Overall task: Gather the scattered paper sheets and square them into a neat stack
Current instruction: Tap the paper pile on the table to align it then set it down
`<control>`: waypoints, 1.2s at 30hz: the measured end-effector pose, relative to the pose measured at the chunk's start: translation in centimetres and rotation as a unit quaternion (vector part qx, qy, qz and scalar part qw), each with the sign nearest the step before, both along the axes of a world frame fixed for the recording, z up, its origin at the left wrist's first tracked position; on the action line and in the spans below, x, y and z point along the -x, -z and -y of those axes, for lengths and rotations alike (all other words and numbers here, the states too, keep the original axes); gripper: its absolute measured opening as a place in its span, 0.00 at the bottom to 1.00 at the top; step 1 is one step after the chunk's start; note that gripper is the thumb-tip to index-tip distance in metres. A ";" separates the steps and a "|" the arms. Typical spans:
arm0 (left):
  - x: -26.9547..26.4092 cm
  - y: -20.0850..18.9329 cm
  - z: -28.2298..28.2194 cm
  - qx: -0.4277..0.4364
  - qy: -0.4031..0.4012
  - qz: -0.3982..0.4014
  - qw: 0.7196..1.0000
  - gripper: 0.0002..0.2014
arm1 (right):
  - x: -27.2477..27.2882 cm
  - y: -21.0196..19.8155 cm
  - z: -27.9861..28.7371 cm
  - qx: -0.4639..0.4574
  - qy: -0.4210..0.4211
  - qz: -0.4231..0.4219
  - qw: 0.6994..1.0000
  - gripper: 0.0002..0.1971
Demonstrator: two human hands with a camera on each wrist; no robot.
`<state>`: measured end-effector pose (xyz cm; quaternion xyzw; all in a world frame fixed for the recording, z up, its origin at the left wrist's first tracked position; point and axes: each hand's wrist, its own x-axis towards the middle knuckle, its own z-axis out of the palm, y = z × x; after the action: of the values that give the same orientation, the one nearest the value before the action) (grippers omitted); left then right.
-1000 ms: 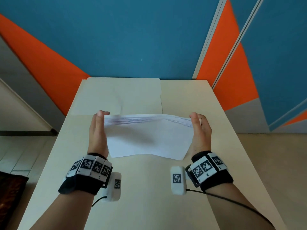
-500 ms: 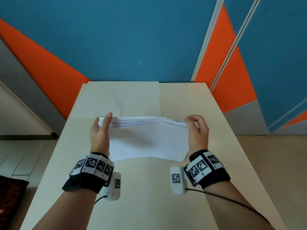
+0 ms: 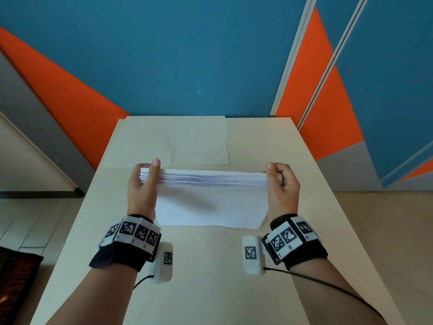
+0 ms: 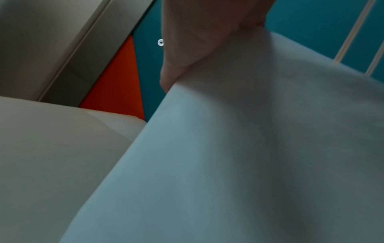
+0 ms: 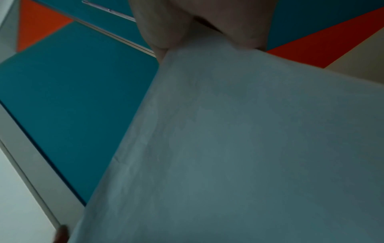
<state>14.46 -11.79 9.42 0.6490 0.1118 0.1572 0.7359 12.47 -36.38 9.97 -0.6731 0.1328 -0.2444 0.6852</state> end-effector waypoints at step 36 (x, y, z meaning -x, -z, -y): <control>-1.5 1.7 -2.8 -0.012 0.214 0.025 0.977 0.31 | -0.2 0.0 3.3 0.219 -0.218 -0.039 0.950 0.21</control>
<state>15.97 -8.98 7.76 0.6623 -0.0498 0.0141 0.7474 12.65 -39.70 10.00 -0.8282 -0.0476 -0.0861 0.5517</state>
